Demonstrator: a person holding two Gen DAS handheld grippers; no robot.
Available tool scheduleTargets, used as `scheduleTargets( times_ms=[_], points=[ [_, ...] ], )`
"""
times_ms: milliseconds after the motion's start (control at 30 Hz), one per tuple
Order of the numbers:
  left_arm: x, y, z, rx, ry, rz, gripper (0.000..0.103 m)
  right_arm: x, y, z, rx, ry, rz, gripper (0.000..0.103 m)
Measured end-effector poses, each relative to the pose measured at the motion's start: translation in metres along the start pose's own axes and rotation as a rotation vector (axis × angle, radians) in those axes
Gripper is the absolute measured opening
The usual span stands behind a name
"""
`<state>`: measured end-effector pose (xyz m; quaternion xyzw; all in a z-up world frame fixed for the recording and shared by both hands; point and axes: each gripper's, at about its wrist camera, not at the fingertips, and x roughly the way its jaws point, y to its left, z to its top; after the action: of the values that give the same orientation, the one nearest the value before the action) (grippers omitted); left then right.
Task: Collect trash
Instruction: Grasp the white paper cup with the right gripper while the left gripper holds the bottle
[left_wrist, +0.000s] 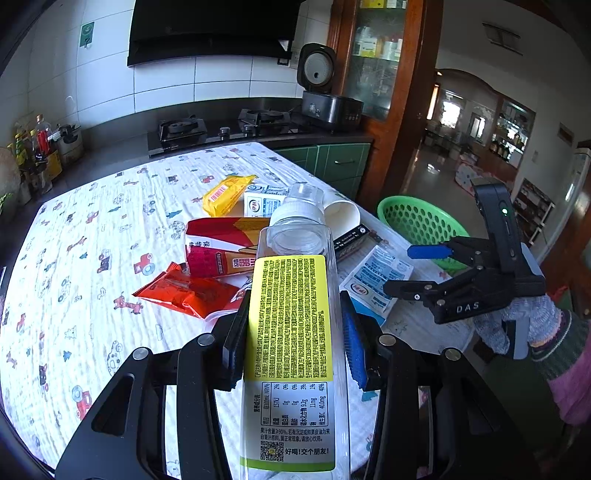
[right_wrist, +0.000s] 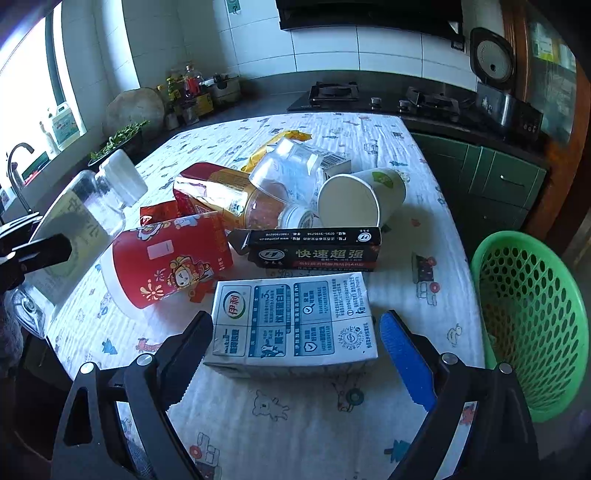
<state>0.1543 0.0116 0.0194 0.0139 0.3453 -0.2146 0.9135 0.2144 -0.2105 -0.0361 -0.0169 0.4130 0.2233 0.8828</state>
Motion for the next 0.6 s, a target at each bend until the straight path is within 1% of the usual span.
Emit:
scheduleTargets(
  times_ms=[133, 200, 267, 467, 600],
  points=[
    [0.000, 0.001, 0.000, -0.002, 0.003, 0.000, 0.043, 0.006, -0.007, -0.001, 0.027, 0.023, 0.009, 0.089],
    [0.001, 0.001, 0.000, 0.000, 0.003, 0.000, 0.043, 0.006, -0.007, -0.003, 0.033, 0.022, -0.004, 0.089],
    [0.001, 0.001, 0.000, -0.003, 0.002, -0.004, 0.043, 0.006, -0.008, -0.004, 0.047, 0.019, 0.005, 0.089],
    [0.000, 0.002, 0.002, 0.002, 0.000, -0.006, 0.043, -0.003, 0.000, -0.005, 0.026, -0.001, -0.040, 0.089],
    [-0.002, 0.003, 0.003, 0.001, -0.008, -0.008, 0.043, -0.003, -0.004, 0.006, 0.040, -0.018, -0.059, 0.089]
  ],
)
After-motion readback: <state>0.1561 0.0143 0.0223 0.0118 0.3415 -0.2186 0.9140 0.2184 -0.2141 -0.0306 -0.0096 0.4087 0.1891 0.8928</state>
